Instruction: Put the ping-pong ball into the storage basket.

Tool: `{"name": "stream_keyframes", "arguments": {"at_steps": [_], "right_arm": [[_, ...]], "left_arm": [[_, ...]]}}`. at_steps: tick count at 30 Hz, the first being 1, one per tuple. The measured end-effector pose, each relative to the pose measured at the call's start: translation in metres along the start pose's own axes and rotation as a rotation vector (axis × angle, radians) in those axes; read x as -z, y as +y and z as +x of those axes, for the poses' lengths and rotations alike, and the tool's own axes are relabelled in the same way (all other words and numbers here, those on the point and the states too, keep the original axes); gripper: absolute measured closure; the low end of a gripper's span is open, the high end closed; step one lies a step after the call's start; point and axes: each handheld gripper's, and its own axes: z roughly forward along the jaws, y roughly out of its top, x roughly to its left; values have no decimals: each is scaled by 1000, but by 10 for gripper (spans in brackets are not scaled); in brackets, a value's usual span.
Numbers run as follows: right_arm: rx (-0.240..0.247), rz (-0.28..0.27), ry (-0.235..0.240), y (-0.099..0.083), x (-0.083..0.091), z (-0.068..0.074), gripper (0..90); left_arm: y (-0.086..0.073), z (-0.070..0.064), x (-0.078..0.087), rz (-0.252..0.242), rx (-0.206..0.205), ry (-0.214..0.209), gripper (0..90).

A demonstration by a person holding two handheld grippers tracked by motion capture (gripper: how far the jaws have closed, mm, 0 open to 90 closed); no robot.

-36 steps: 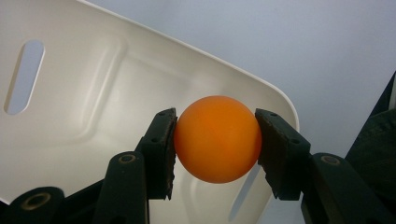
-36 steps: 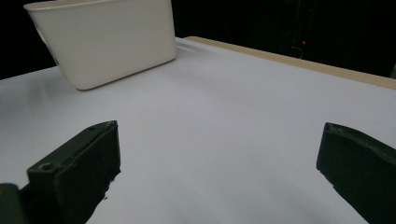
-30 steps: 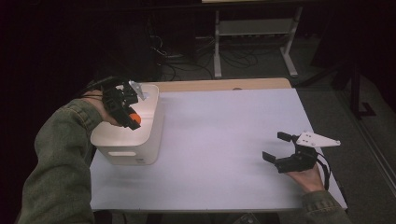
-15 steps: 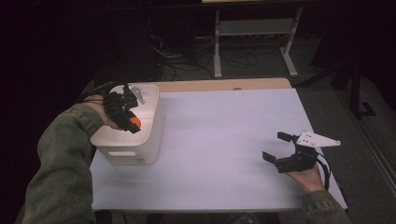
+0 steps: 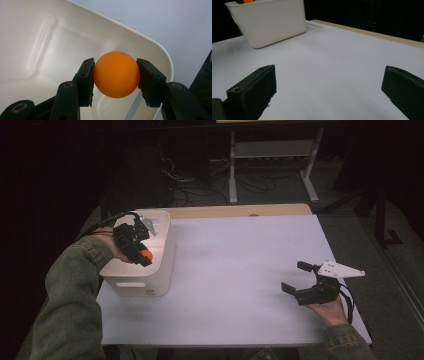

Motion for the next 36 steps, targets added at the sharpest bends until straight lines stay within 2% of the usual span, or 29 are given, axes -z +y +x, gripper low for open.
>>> {"name": "stream_keyframes", "arguments": {"at_steps": [16,24,36], "right_arm": [[-2,1,0,0,1,0,0],[-1,2,-1,0,1,0,0],[-4,-1,-3,0,2,0,0]], "left_arm": [[-7,1,-24,9,10,-29,502],[-10,3,-32,-3,23,-42,501],[-10,6,-44,9,30,-60,501]]}}
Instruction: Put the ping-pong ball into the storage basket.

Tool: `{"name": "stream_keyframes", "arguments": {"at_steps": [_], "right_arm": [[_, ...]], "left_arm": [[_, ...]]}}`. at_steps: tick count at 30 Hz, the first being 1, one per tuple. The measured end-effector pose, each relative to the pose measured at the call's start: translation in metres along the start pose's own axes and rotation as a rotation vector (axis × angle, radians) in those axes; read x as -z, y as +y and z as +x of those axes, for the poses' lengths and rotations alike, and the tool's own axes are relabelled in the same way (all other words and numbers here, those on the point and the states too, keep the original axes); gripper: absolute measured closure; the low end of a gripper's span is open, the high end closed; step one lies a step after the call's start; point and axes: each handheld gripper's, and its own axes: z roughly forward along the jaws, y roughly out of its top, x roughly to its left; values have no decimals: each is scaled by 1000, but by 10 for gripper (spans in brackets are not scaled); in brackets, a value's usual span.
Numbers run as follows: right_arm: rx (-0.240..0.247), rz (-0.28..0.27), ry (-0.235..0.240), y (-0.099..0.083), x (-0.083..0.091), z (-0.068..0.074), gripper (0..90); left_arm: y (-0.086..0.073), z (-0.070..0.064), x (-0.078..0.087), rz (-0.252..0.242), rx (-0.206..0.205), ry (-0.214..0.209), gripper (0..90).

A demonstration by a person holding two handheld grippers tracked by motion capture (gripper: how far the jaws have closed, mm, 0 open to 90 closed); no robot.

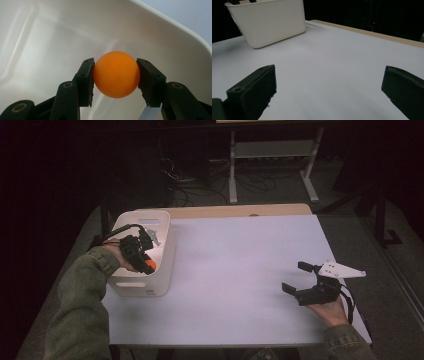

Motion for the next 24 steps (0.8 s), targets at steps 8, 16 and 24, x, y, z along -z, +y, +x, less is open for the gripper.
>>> {"name": "stream_keyframes", "arguments": {"at_steps": [8,16,24], "right_arm": [[0,-1,-1,0,1,0,0],[-2,-1,0,0,1,0,0],[-3,-2,2,0,0,0,0]], "left_arm": [[-1,0,1,-8,5,17,501],[-3,1,4,-19,22,21,497],[-6,1,11,-45,47,26,375]]}}
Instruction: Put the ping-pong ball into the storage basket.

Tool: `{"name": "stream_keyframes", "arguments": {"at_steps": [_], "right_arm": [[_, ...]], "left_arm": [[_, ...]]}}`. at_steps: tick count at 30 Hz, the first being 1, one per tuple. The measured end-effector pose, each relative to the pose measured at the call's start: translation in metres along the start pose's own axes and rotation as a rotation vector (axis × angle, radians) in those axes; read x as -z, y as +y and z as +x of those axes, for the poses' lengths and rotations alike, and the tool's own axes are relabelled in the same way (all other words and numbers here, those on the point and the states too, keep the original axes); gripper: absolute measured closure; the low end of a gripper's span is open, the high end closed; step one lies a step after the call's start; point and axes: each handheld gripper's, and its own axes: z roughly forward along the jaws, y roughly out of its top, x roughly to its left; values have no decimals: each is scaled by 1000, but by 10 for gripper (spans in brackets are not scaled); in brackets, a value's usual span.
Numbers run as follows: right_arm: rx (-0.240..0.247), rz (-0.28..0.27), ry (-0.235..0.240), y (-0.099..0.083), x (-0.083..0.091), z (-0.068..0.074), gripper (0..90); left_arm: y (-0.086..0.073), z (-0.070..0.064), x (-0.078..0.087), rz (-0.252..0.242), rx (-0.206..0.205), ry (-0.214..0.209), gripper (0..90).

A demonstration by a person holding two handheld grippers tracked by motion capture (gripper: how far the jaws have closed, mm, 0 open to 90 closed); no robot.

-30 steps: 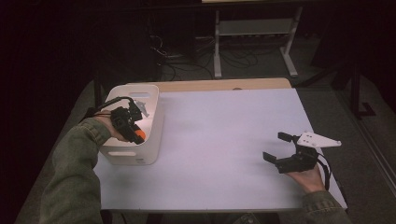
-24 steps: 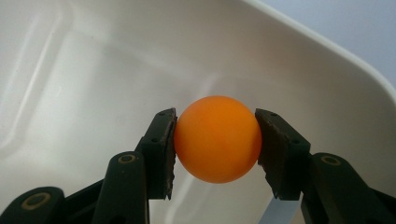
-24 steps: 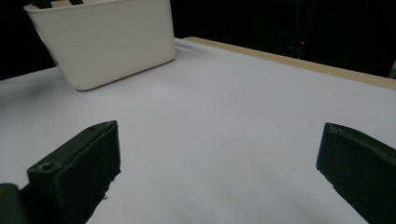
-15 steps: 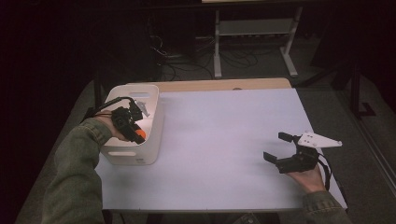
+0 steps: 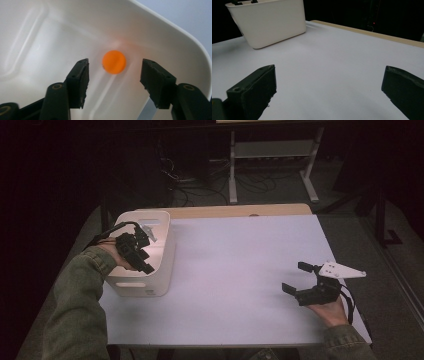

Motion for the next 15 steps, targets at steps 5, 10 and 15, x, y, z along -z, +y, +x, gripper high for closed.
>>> {"name": "stream_keyframes", "arguments": {"at_steps": [5,10,15], "right_arm": [[2,2,0,0,0,0,0],[2,3,0,0,0,1,0],[2,3,0,0,-1,1,0]], "left_arm": [[-3,1,7,-32,18,30,302],[-5,0,15,-42,22,40,250],[-4,-1,24,-58,26,57,184]]}}
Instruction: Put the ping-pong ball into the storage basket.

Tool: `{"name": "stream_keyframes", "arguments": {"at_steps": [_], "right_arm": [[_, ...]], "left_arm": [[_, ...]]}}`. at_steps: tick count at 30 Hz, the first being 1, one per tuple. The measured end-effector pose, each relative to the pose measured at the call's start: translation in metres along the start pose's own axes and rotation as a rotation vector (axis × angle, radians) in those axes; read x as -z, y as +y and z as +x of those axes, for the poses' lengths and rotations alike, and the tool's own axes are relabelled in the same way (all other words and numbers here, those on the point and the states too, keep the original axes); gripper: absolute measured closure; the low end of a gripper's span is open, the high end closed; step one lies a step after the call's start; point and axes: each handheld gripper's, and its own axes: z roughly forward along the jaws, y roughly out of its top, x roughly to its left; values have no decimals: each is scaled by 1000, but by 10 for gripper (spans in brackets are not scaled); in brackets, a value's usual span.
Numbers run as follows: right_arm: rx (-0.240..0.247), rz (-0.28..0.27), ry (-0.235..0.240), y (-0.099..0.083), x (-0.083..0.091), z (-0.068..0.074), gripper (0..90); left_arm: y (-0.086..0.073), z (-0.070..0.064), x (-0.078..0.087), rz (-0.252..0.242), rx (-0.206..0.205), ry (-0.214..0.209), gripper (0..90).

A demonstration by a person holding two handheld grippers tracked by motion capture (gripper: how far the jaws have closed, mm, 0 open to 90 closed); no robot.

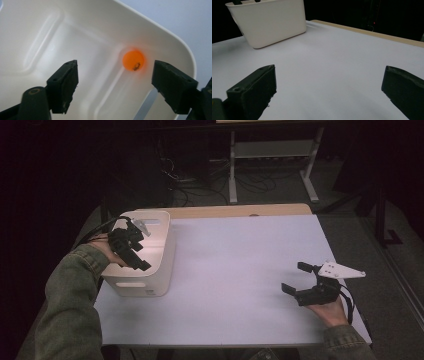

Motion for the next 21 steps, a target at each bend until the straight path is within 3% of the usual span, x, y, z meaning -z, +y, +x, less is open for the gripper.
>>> {"name": "stream_keyframes", "arguments": {"at_steps": [14,21], "right_arm": [[-2,-2,-4,0,2,0,0],[-2,-3,-7,-1,3,1,0]], "left_arm": [[8,0,18,-6,-4,14,77],[10,-3,26,-38,-1,22,0]]}}
